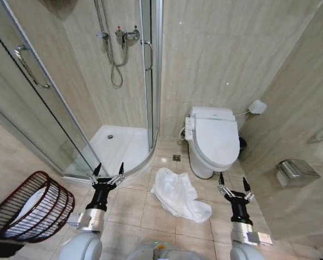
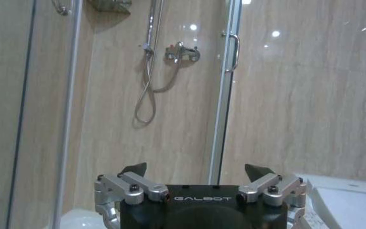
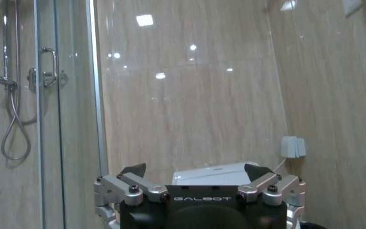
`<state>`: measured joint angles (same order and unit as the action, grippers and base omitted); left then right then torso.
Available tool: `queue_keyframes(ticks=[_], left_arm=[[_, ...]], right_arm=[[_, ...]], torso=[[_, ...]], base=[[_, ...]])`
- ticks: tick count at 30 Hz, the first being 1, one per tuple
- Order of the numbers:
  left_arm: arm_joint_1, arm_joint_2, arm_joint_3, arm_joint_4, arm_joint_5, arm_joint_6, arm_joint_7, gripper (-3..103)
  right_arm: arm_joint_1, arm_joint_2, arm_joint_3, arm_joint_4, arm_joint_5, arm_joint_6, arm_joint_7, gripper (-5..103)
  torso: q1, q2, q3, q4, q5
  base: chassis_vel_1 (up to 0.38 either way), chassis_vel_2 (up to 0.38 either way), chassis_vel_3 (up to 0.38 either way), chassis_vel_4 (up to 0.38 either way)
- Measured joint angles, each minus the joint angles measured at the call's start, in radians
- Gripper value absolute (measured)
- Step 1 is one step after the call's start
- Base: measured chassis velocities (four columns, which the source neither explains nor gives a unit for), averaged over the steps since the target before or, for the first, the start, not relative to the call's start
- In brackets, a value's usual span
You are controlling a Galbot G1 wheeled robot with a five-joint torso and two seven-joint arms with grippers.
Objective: Discard the used towel into the hamper.
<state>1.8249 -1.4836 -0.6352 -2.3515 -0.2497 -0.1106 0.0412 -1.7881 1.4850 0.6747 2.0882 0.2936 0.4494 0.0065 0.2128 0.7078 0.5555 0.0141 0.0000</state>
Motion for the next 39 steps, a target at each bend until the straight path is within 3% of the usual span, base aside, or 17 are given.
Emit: queue_keyframes(ticks=[20,39], left_arm=[[0.000,0.000,0.000,0.000,0.000,0.000,0.000,100],[0.000,0.000,0.000,0.000,0.000,0.000,0.000,100]], right_arm=[[-0.013,-0.011,0.002,-0.020,0.008,0.024,-0.002,100],[0.014,-0.036,-0.009,-0.097,0.072,-0.016,-0.018,100]], torso=[[-0.034,-0.080,-0.046,0.0000,0.0001],[-0.067,-0.163,-0.096,0.0000,0.0001]], base=[[0.000,0.000,0.000,0.000],[0.000,0.000,0.000,0.000]])
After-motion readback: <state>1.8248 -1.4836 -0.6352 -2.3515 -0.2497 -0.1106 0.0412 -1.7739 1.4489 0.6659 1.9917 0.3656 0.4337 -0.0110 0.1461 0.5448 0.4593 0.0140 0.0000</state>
